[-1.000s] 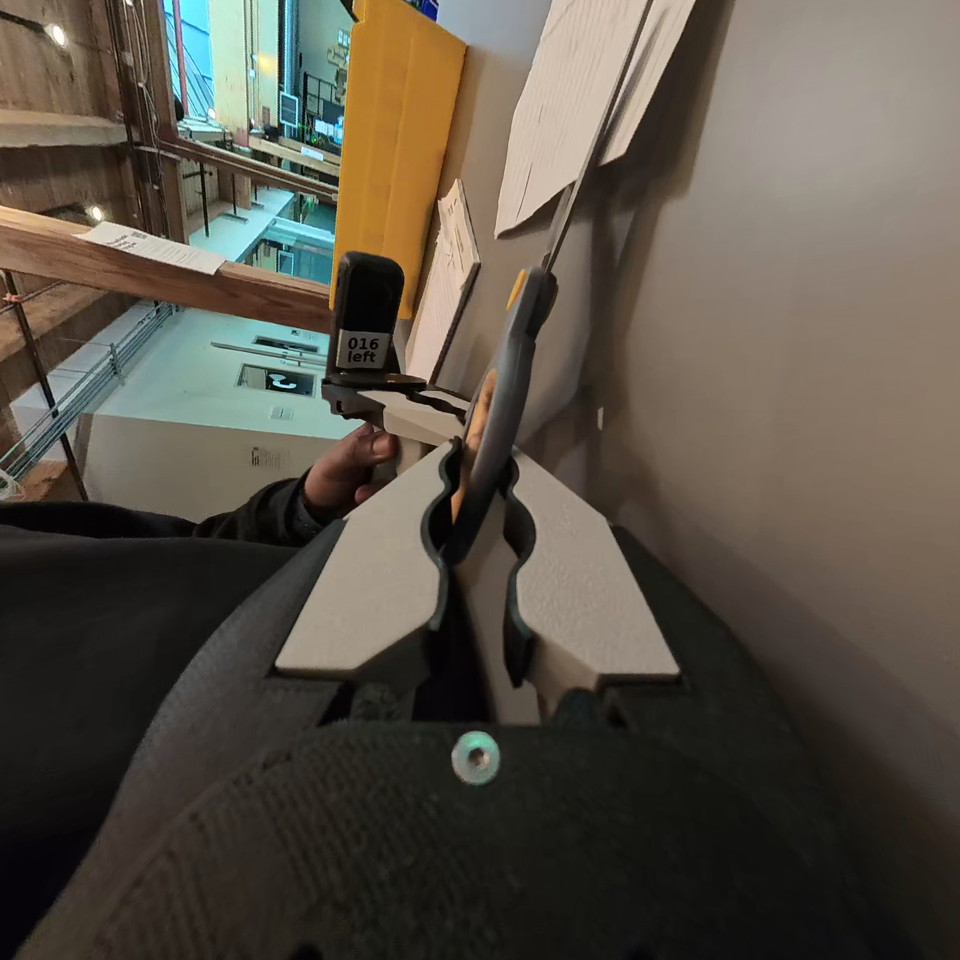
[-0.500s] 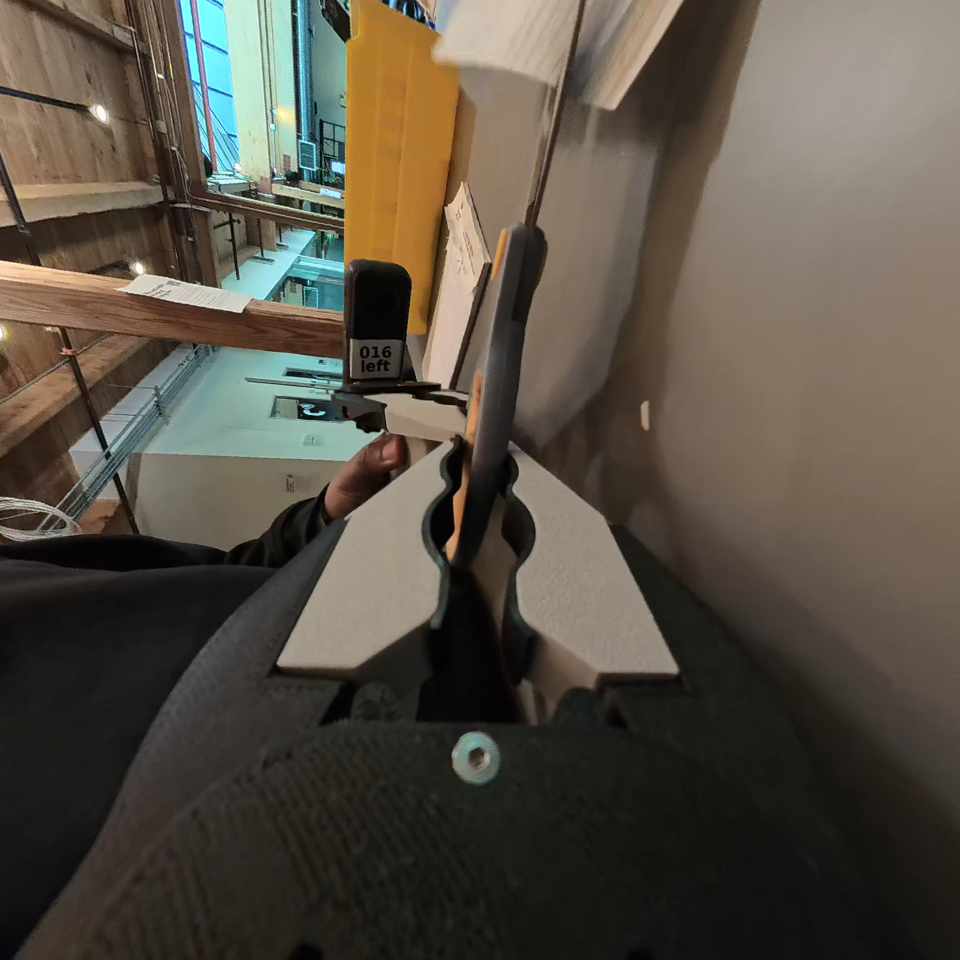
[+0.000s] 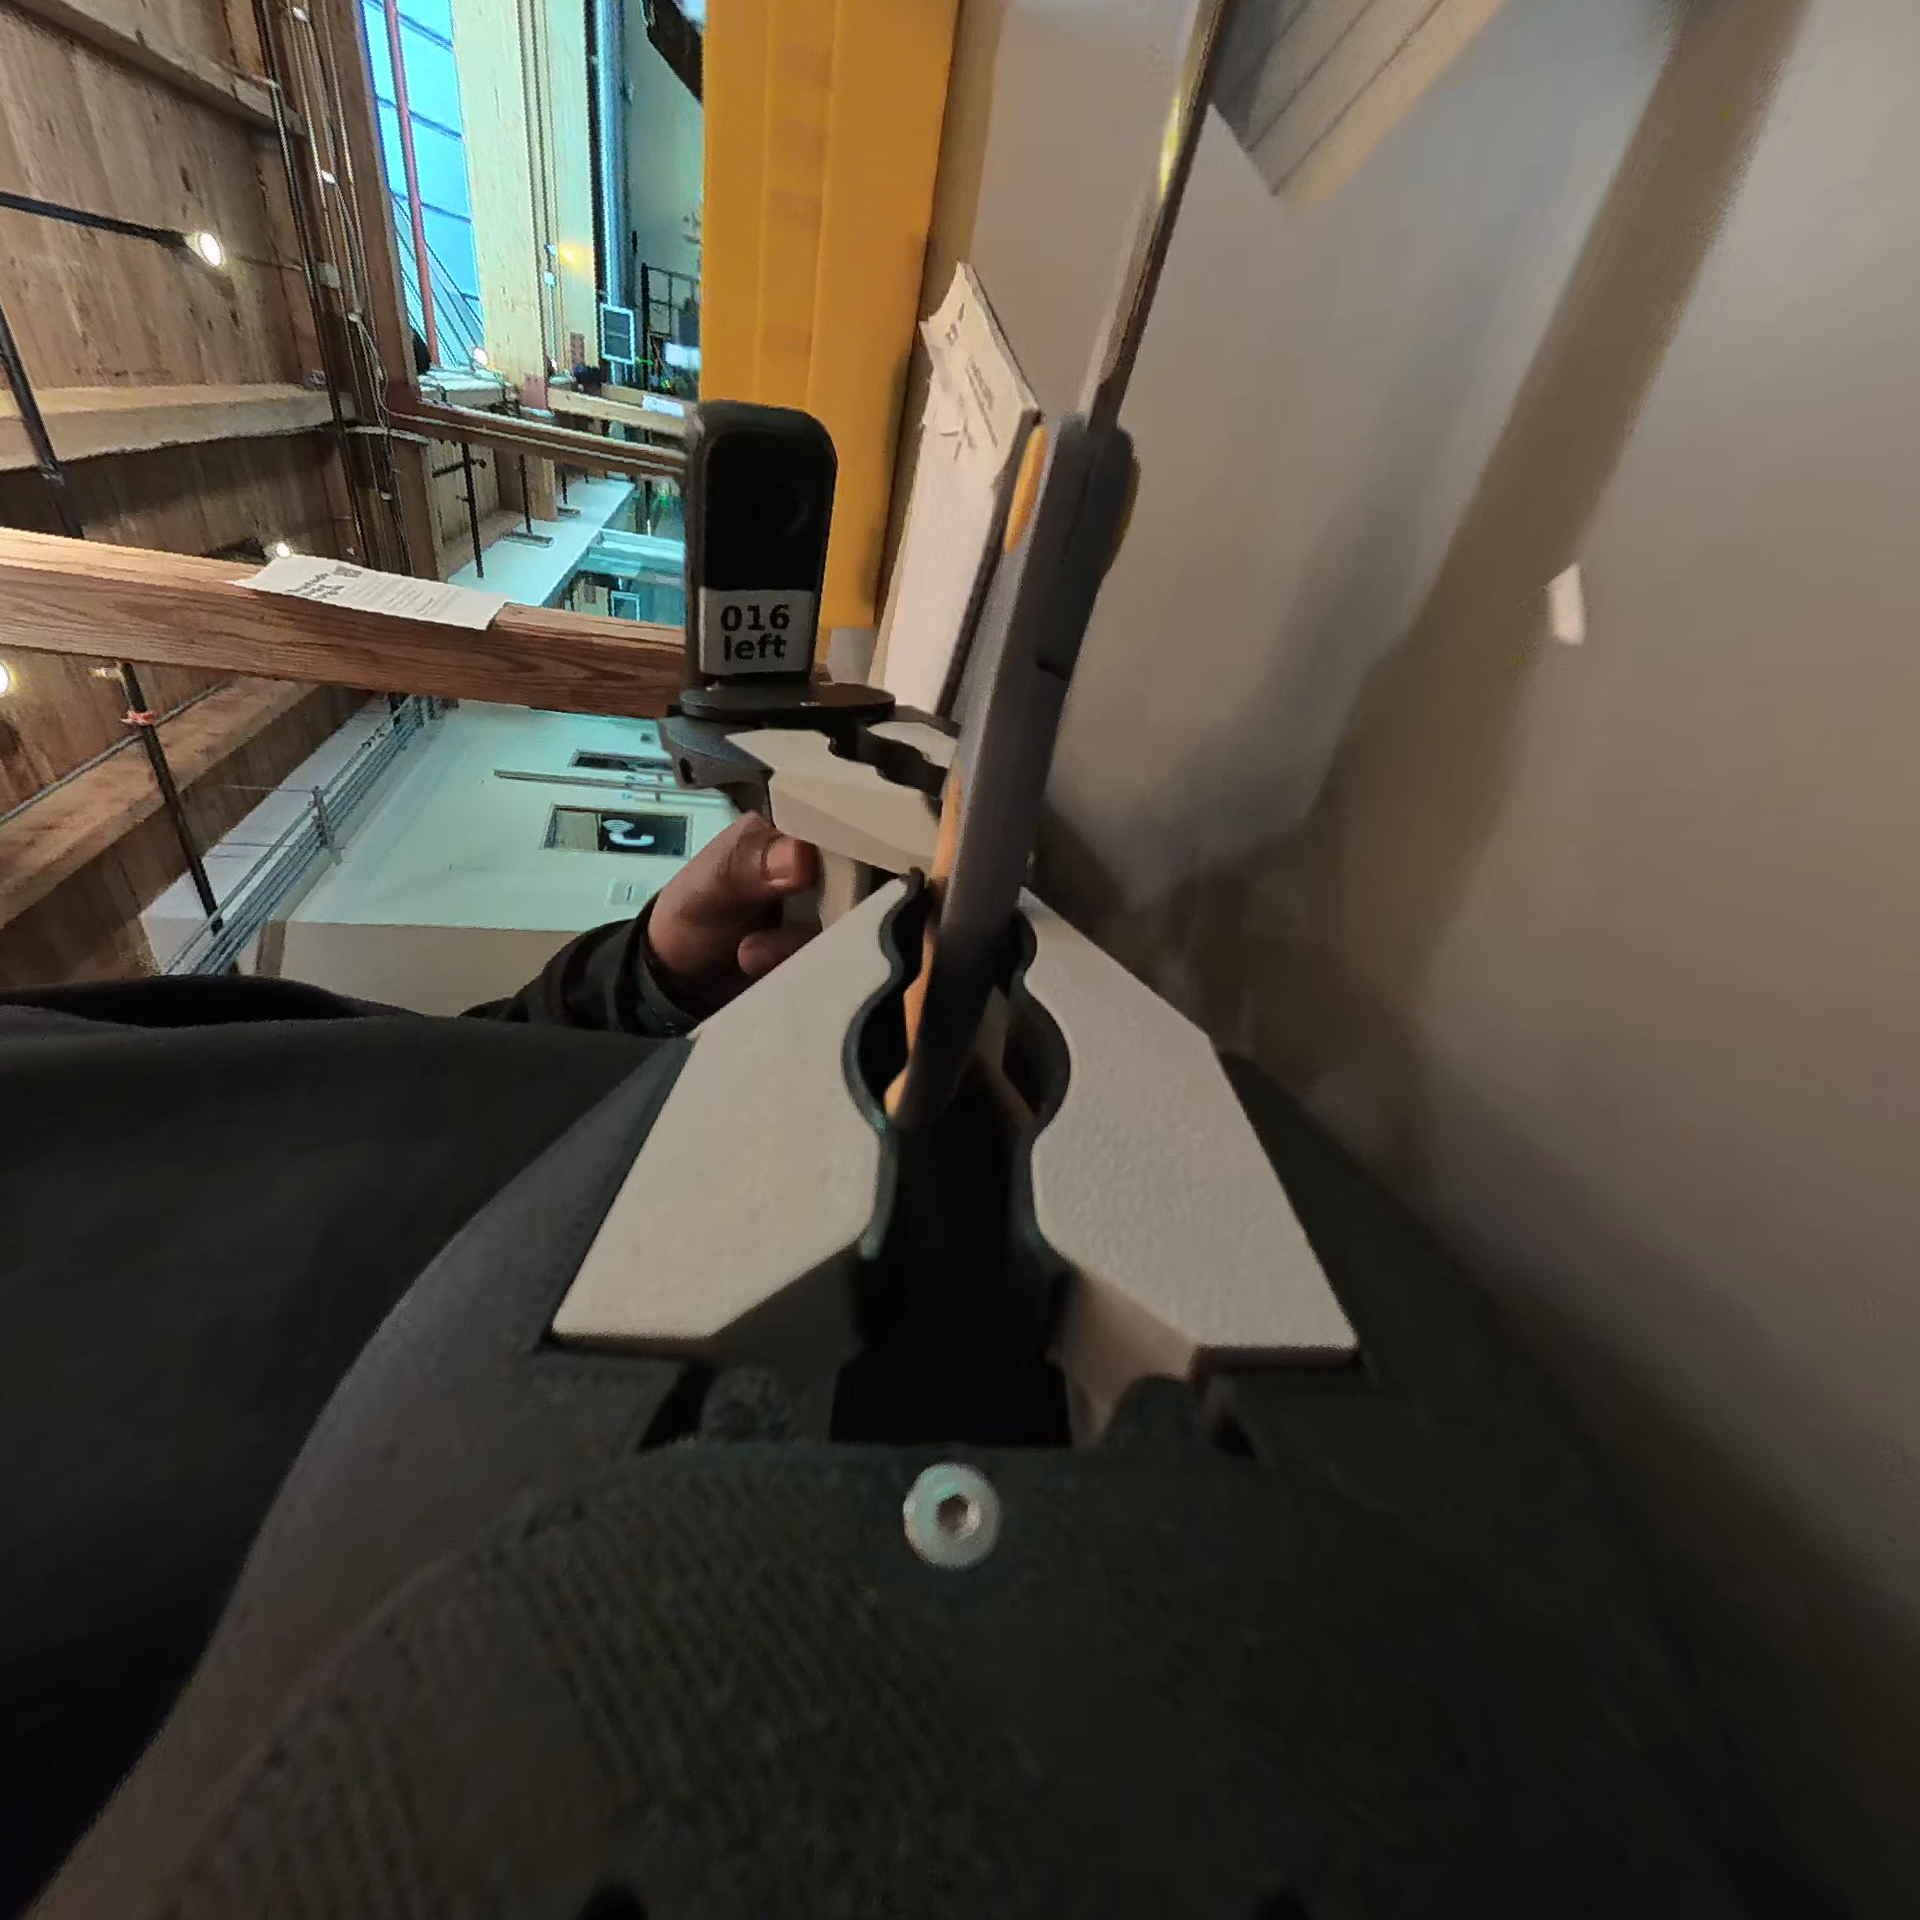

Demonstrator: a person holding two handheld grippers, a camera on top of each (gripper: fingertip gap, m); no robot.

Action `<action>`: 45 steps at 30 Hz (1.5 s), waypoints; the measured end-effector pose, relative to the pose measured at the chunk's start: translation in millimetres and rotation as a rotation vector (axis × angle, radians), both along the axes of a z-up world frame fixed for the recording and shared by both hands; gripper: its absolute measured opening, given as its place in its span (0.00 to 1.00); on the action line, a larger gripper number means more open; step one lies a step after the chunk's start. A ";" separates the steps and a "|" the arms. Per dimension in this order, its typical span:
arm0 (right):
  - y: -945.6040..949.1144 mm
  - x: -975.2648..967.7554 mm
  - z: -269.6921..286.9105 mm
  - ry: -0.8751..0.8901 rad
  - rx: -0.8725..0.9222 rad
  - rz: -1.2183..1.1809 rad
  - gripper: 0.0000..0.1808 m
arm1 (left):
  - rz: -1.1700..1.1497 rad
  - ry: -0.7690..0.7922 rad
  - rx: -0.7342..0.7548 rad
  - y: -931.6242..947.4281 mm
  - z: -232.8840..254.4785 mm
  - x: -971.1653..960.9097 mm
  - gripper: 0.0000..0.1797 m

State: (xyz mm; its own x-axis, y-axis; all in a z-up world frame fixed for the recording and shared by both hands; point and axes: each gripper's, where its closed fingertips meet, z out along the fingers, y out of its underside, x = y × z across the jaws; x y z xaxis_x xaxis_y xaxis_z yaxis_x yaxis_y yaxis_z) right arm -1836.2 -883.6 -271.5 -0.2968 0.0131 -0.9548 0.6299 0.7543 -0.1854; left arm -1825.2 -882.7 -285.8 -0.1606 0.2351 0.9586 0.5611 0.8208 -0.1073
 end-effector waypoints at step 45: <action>81.7 -104.3 8.5 -0.108 -0.058 -0.615 0.05 | -0.281 -0.001 0.043 21.6 13.2 -48.5 0.05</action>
